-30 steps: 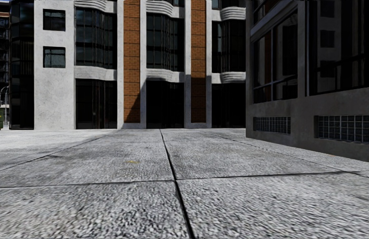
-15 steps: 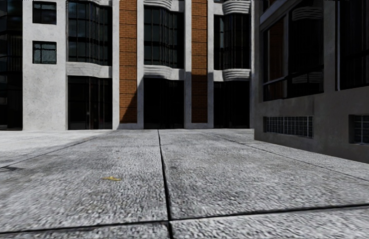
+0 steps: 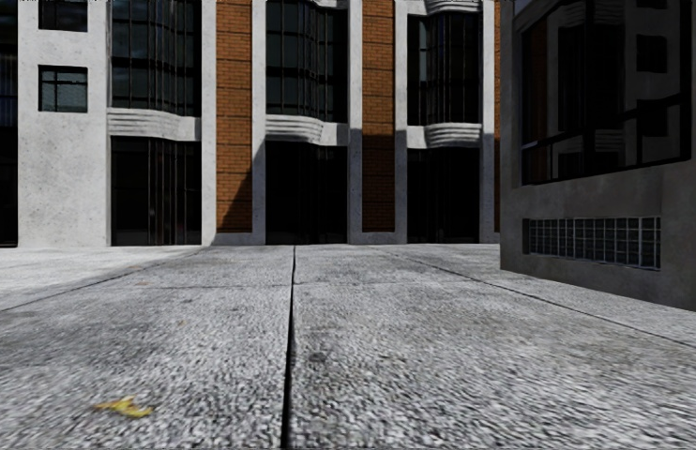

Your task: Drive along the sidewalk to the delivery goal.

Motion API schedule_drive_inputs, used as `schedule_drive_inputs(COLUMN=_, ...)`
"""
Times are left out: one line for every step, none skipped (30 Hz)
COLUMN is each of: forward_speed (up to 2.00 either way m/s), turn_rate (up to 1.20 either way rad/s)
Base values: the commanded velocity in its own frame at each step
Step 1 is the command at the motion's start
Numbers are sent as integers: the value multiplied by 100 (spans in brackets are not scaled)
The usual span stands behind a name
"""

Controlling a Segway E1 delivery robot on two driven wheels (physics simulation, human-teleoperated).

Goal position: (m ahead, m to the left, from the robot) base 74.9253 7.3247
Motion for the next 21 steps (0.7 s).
schedule_drive_inputs(forward_speed=200, turn_rate=0)
schedule_drive_inputs(forward_speed=200, turn_rate=0)
schedule_drive_inputs(forward_speed=200, turn_rate=0)
schedule_drive_inputs(forward_speed=200, turn_rate=0)
schedule_drive_inputs(forward_speed=200, turn_rate=0)
schedule_drive_inputs(forward_speed=200, turn_rate=0)
schedule_drive_inputs(forward_speed=200, turn_rate=0)
schedule_drive_inputs(forward_speed=200, turn_rate=0)
schedule_drive_inputs(forward_speed=200, turn_rate=0)
schedule_drive_inputs(forward_speed=200, turn_rate=0)
schedule_drive_inputs(forward_speed=200, turn_rate=0)
schedule_drive_inputs(forward_speed=200, turn_rate=0)
schedule_drive_inputs(forward_speed=200, turn_rate=0)
schedule_drive_inputs(forward_speed=200, turn_rate=0)
schedule_drive_inputs(forward_speed=200, turn_rate=0)
schedule_drive_inputs(forward_speed=200, turn_rate=0)
schedule_drive_inputs(forward_speed=200, turn_rate=0)
schedule_drive_inputs(forward_speed=200, turn_rate=0)
schedule_drive_inputs(forward_speed=200, turn_rate=0)
schedule_drive_inputs(forward_speed=200, turn_rate=0)
schedule_drive_inputs(forward_speed=200, turn_rate=0)
